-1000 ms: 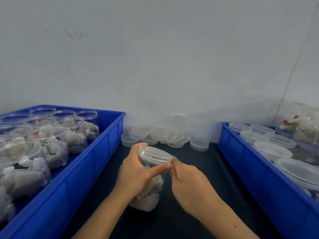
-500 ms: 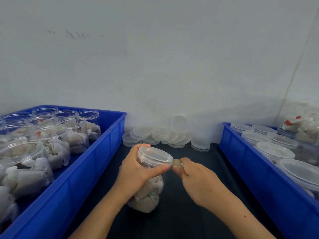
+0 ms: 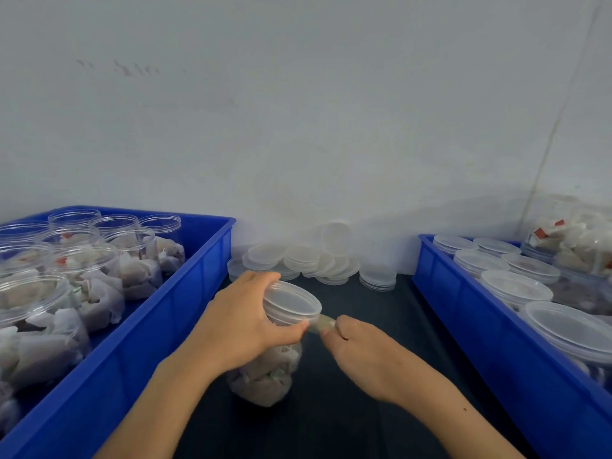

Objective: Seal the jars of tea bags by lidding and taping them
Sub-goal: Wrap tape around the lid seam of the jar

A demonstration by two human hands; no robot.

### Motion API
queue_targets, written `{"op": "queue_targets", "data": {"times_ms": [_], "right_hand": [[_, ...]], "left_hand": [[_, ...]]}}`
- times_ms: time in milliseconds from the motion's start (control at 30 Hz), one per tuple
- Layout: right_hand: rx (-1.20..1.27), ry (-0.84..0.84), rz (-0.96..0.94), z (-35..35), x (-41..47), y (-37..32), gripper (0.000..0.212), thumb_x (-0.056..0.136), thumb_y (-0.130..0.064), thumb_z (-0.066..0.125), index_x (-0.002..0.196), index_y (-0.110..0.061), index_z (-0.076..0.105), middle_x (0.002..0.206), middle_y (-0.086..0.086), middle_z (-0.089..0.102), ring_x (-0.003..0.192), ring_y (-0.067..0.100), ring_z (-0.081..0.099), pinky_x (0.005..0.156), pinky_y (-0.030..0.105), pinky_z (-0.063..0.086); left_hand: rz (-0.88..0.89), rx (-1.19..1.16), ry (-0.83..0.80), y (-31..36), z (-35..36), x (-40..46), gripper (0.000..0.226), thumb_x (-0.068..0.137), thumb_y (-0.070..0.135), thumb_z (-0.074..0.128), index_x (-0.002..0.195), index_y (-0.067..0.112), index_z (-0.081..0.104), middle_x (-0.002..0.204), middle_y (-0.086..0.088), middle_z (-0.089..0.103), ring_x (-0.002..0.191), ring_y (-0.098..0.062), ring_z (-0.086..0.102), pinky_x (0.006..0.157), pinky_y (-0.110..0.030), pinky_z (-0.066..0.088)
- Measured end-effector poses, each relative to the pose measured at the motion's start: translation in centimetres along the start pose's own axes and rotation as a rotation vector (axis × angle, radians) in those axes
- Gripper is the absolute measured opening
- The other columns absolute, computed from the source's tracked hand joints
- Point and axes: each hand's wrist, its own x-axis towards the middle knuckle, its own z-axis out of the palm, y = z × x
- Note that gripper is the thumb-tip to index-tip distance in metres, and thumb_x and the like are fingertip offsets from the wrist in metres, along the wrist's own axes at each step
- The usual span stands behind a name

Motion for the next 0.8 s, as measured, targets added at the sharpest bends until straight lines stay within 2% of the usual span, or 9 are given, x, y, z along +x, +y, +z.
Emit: {"op": "queue_targets", "data": {"times_ms": [67, 167, 233, 300, 400, 533, 600, 700, 800], "right_hand": [[-0.029, 0.021, -0.005, 0.0, 0.1, 0.0, 0.034, 0.103, -0.023, 0.027, 0.069, -0.025, 0.030, 0.073, -0.006, 0.035, 0.061, 0.006, 0.032, 0.060, 0.023, 0.033], [-0.035, 0.068, -0.011, 0.2, -0.1, 0.1, 0.025, 0.101, -0.015, 0.032, 0.078, -0.017, 0.041, 0.081, -0.001, 0.037, 0.063, 0.011, 0.033, 0.058, 0.024, 0.032], [-0.015, 0.091, 0.001, 0.5, 0.0, 0.2, 0.013, 0.098, -0.005, 0.034, 0.093, -0.012, 0.044, 0.091, 0.006, 0.034, 0.062, 0.014, 0.027, 0.054, 0.025, 0.028], [-0.007, 0.093, -0.025, 0.8, 0.4, 0.3, 0.010, 0.100, -0.008, 0.030, 0.095, -0.013, 0.037, 0.085, 0.004, 0.034, 0.061, 0.010, 0.023, 0.052, 0.023, 0.025], [-0.040, 0.099, -0.072, 0.5, 0.7, 0.2, 0.018, 0.104, -0.025, 0.022, 0.100, -0.014, 0.035, 0.075, -0.007, 0.033, 0.063, 0.007, 0.033, 0.066, 0.029, 0.036], [0.009, 0.102, -0.072, 0.8, 0.8, 0.1, 0.026, 0.105, -0.031, 0.021, 0.100, -0.011, 0.037, 0.074, -0.005, 0.035, 0.084, 0.022, 0.045, 0.080, 0.037, 0.040], [0.007, 0.091, -0.067, 0.8, 0.8, 0.3, 0.029, 0.105, -0.032, 0.022, 0.096, -0.010, 0.038, 0.073, -0.004, 0.037, 0.081, 0.020, 0.046, 0.074, 0.034, 0.040], [0.063, 0.102, -0.051, 0.6, 0.6, 0.6, 0.033, 0.105, -0.037, 0.026, 0.082, -0.016, 0.038, 0.070, -0.004, 0.043, 0.059, 0.011, 0.041, 0.054, 0.025, 0.034], [0.005, 0.133, -0.026, 0.7, 0.5, 0.7, 0.035, 0.104, -0.041, 0.026, 0.076, -0.021, 0.034, 0.071, -0.005, 0.045, 0.057, 0.009, 0.038, 0.051, 0.024, 0.029]], "left_hand": [[-0.004, 0.153, -0.033, 0.9, -0.1, 0.3, 0.083, 0.070, 0.068, 0.061, 0.141, 0.030, 0.040, 0.134, 0.015, 0.047, 0.107, -0.001, 0.046, 0.079, -0.019, 0.035], [0.010, 0.281, -0.061, 1.9, -0.2, 1.3, 0.060, 0.074, 0.061, 0.058, 0.121, 0.024, 0.052, 0.122, 0.011, 0.052, 0.101, -0.008, 0.050, 0.066, -0.021, 0.034], [0.014, 0.279, -0.081, 2.3, -0.3, 1.9, 0.052, 0.076, 0.055, 0.060, 0.115, 0.020, 0.057, 0.117, 0.009, 0.055, 0.099, -0.010, 0.053, 0.065, -0.018, 0.033], [0.009, 0.233, -0.110, 2.4, -0.3, 2.2, 0.050, 0.077, 0.051, 0.061, 0.117, 0.022, 0.056, 0.118, 0.009, 0.054, 0.103, -0.010, 0.051, 0.066, -0.021, 0.034], [0.010, 0.218, -0.128, 2.0, -0.2, 2.2, 0.050, 0.078, 0.052, 0.060, 0.120, 0.027, 0.051, 0.122, 0.011, 0.050, 0.108, -0.009, 0.046, 0.076, -0.025, 0.034], [-0.029, 0.250, -0.123, 2.0, -0.2, 2.4, 0.065, 0.070, 0.077, 0.056, 0.108, 0.026, 0.050, 0.104, 0.013, 0.056, 0.086, -0.005, 0.052, 0.062, -0.020, 0.036], [-0.049, 0.248, -0.141, 2.0, -0.4, 2.5, 0.074, 0.059, 0.089, 0.049, 0.103, 0.029, 0.045, 0.091, 0.019, 0.052, 0.075, 0.000, 0.049, 0.056, -0.018, 0.033], [-0.042, 0.153, -0.138, 1.6, -0.6, 2.4, 0.079, 0.046, 0.094, 0.045, 0.098, 0.033, 0.044, 0.086, 0.020, 0.051, 0.074, 0.002, 0.049, 0.057, -0.018, 0.035], [-0.008, 0.071, -0.108, 1.2, -0.4, 2.0, 0.067, 0.054, 0.087, 0.060, 0.098, 0.038, 0.046, 0.087, 0.022, 0.052, 0.076, 0.004, 0.051, 0.057, -0.016, 0.034]]}}
